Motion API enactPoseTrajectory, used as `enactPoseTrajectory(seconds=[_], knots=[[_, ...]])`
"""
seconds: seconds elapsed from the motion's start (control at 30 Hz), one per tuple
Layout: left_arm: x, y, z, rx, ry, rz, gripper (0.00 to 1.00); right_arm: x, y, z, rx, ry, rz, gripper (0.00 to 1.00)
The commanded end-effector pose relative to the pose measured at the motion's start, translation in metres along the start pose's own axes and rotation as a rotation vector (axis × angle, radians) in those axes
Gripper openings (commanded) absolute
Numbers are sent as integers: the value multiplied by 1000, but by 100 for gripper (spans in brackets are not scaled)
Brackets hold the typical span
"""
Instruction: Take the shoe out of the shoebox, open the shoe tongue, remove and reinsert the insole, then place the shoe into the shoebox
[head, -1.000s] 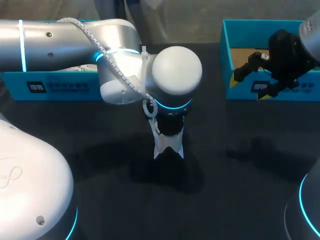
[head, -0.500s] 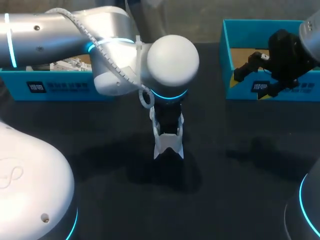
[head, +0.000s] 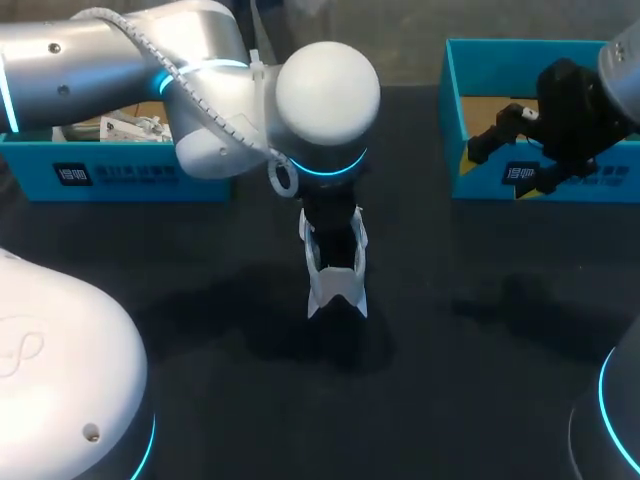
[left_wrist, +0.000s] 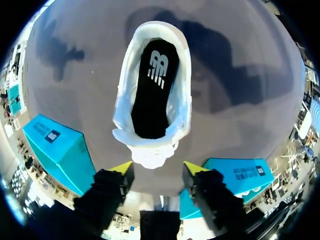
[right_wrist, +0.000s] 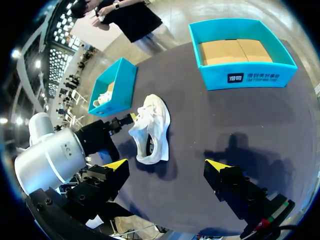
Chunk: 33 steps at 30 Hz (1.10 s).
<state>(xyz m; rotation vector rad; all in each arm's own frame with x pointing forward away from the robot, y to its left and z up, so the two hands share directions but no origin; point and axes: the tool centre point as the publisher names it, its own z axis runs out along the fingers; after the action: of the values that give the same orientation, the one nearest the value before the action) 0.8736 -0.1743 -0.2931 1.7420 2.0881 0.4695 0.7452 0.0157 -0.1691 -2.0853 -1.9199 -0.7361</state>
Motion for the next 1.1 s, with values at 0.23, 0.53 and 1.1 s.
enactPoseTrajectory(seconds=[0.23,0.53,1.1], knots=[[-11,-14,9,35,-5,45,18,1,0,1,0,-3,2,100],[-6,-32,10,60,-2,72,22,1,0,1,0,-3,2,100],[-24,-21,23,84,-9,82,26,1,0,1,0,-3,2,100]])
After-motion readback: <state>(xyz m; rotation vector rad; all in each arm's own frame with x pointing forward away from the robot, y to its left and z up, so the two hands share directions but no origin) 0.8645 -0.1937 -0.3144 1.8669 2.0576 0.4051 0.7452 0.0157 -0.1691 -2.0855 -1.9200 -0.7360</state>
